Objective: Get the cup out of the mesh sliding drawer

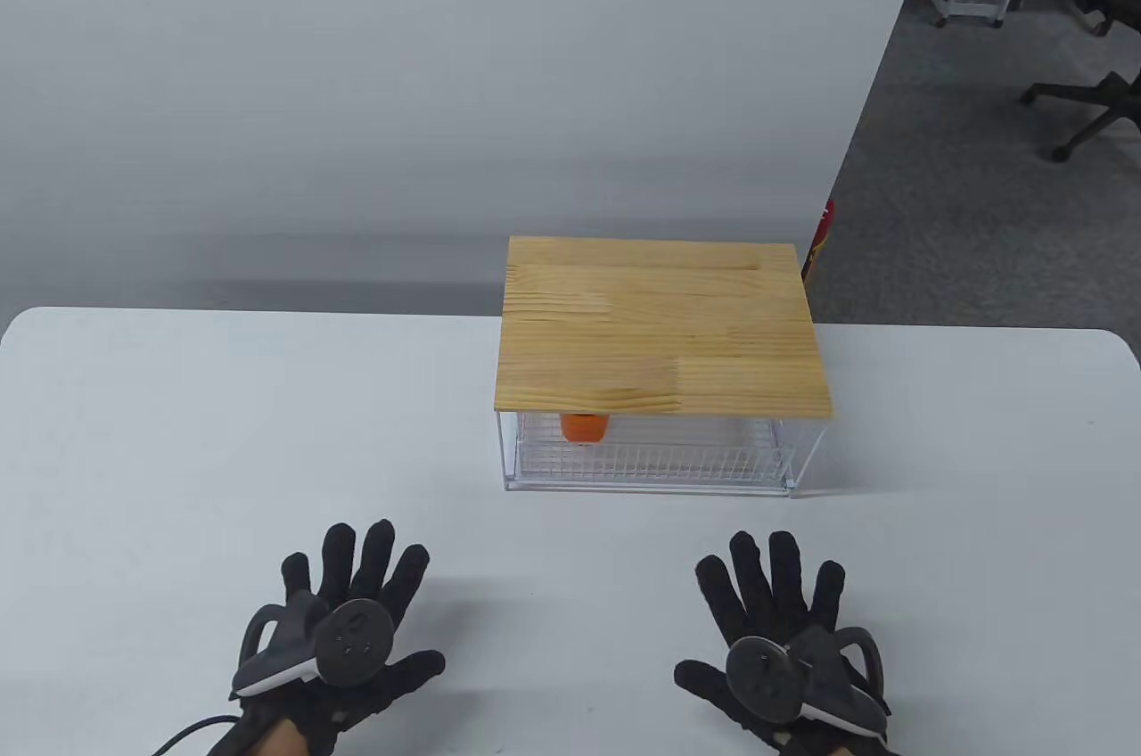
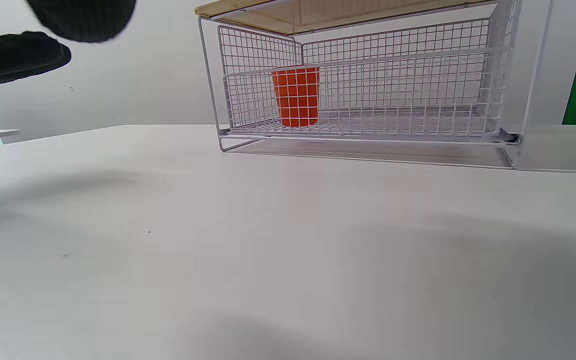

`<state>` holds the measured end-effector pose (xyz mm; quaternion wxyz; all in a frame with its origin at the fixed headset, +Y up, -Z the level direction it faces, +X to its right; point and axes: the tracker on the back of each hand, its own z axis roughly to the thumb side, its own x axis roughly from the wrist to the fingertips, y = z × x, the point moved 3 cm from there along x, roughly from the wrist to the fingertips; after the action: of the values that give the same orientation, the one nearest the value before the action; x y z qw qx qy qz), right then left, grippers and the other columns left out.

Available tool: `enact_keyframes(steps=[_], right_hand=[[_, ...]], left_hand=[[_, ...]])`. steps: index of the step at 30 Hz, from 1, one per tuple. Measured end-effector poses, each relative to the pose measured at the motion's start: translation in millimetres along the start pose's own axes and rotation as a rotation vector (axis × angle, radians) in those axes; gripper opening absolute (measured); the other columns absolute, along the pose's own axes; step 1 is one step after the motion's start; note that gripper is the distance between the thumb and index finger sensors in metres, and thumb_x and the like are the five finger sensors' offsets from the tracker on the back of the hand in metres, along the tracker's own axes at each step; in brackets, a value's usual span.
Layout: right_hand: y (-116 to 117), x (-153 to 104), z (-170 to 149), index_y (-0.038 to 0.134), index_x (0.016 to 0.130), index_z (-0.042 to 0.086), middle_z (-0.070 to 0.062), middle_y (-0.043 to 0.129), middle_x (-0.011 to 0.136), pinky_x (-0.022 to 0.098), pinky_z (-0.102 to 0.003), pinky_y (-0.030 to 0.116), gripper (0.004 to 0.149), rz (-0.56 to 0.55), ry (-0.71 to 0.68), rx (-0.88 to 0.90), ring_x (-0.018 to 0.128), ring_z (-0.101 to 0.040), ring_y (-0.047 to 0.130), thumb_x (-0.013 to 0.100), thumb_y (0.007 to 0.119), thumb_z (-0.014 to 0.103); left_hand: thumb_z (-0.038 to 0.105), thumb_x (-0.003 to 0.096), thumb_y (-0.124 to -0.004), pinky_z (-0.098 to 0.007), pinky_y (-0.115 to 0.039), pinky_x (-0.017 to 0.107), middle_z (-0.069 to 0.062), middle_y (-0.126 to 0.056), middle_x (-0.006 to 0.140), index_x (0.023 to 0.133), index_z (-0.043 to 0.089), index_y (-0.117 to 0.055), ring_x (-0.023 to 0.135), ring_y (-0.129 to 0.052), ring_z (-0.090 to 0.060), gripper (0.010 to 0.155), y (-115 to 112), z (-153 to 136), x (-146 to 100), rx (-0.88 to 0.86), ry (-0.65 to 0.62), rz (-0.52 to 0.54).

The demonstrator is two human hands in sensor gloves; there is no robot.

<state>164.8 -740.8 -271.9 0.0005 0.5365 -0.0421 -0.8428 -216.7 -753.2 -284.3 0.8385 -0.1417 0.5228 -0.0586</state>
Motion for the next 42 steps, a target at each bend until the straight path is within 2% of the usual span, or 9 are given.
enact_keyframes(steps=[24,32,36,42], right_hand=[[0,0,0,0.018,0.114,0.014,-0.032,0.011,0.119,0.056,-0.088,0.009,0.095,-0.001,0.019,-0.006,0.098,-0.064,0.001,0.050,0.057,0.072],[5,6,0,0.020,0.113,0.013,-0.032,0.014,0.118,0.060,-0.087,0.014,0.092,0.006,0.046,-0.048,0.099,-0.063,0.005,0.051,0.063,0.067],[4,14,1,0.023,0.112,0.013,-0.032,0.018,0.118,0.063,-0.087,0.021,0.090,-0.030,0.055,-0.072,0.100,-0.064,0.011,0.052,0.067,0.063],[-9,29,3,0.029,0.112,0.013,-0.031,0.028,0.119,0.067,-0.085,0.029,0.087,-0.086,0.064,-0.066,0.104,-0.063,0.022,0.052,0.071,0.060]], left_hand=[[0.075,0.0538,-0.052,-0.085,0.003,0.049,-0.025,0.015,0.111,0.112,0.018,0.005,0.094,0.014,-0.066,0.099,2,-2,-1,-0.011,-0.006,0.013],[0.074,0.0539,-0.052,-0.085,0.003,0.049,-0.025,0.015,0.111,0.112,0.018,0.005,0.094,0.014,-0.066,0.099,2,-2,-1,-0.015,-0.011,0.020],[0.074,0.0540,-0.052,-0.085,0.003,0.049,-0.025,0.016,0.111,0.112,0.018,0.006,0.094,0.014,-0.066,0.099,3,-2,-2,-0.020,-0.013,0.025],[0.074,0.0542,-0.052,-0.084,0.003,0.049,-0.025,0.015,0.111,0.111,0.018,0.006,0.094,0.014,-0.066,0.099,6,-2,-4,-0.019,-0.020,0.041]])
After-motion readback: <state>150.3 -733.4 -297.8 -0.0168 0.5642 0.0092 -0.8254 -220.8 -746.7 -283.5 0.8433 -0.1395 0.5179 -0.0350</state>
